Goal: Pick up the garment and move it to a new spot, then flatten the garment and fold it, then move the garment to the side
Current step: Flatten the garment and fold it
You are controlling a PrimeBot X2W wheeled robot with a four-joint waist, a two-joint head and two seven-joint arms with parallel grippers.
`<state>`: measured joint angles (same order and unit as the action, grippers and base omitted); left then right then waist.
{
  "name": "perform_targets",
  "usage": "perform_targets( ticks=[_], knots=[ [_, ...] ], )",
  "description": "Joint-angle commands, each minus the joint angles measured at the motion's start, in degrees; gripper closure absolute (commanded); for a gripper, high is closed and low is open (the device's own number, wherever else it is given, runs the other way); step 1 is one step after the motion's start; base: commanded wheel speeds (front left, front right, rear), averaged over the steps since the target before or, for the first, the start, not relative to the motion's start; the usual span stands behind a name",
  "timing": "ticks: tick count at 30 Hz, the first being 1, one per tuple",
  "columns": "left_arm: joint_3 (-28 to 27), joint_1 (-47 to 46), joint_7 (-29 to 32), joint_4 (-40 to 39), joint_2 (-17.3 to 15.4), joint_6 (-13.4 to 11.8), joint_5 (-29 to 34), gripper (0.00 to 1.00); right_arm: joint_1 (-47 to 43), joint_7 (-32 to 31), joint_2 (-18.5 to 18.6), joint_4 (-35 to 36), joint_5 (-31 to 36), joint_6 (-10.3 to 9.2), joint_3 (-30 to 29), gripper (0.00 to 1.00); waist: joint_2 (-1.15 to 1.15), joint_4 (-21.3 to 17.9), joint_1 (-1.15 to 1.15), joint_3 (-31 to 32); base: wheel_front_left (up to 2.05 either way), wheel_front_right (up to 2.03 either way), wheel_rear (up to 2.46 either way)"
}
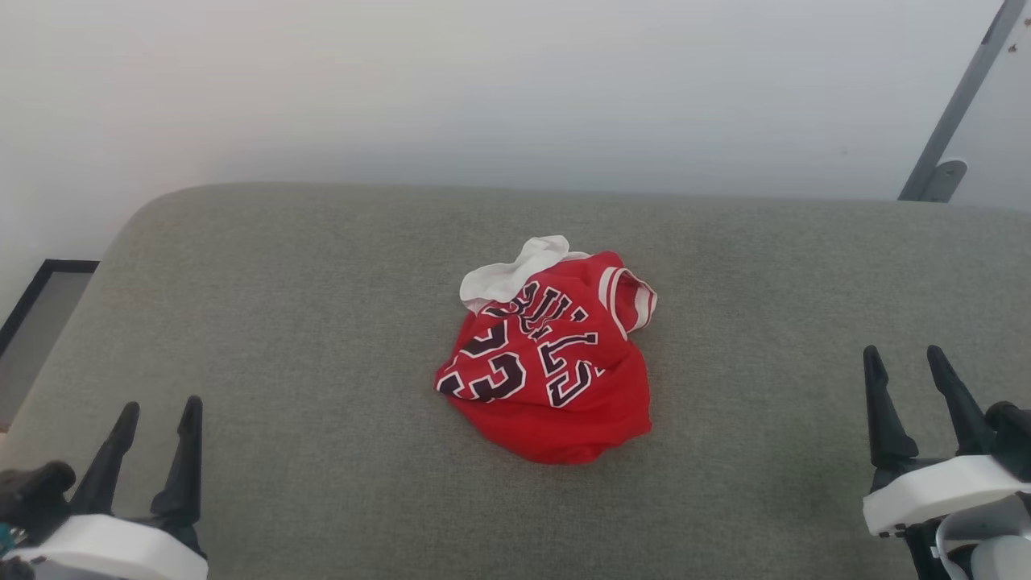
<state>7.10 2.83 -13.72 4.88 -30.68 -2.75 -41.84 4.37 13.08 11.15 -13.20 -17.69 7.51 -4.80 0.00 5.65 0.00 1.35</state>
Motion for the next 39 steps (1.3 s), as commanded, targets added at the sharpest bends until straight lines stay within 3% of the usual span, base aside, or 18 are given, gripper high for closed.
perform_targets(
  ticks=[1,8,18,31,39],
  knots=[
    [0.3,-1.0,0.5,-0.4,-0.1,-0.1,-0.1,0.0,0.1,-0.2,-0.1,0.3,0.1,-0.04,0.3,0.0,0.0,-0.3,0.0,-0.1,0.0,0.0,0.0],
    [0.8,-4.7,3.5,0.2,-0.8,1.4,-1.8,0.0,1.1,-0.4,-0.2,0.8,-0.3,-0.03,1.8,0.0,0.0,-3.0,0.0,-1.1,0.0,0.0,0.0],
    [3.6,-17.0,11.1,4.7,-2.5,4.2,-3.0,0.0,3.9,0.1,-0.4,0.8,-1.2,-0.03,4.5,0.0,0.0,-10.1,0.0,-5.4,0.0,0.0,0.0],
    [9.5,-34.2,25.2,12.6,-4.5,7.4,-2.3,0.0,8.7,1.8,-0.9,-1.2,-3.1,-0.03,7.8,0.0,0.0,-17.8,0.0,-13.3,0.0,0.0,0.0],
    [14.0,-42.1,36.1,18.1,-4.0,7.3,-1.8,0.0,10.6,2.2,-1.1,-2.1,-3.9,-0.03,8.6,0.0,0.0,-20.0,0.0,-17.0,0.0,0.0,0.0]
  ],
)
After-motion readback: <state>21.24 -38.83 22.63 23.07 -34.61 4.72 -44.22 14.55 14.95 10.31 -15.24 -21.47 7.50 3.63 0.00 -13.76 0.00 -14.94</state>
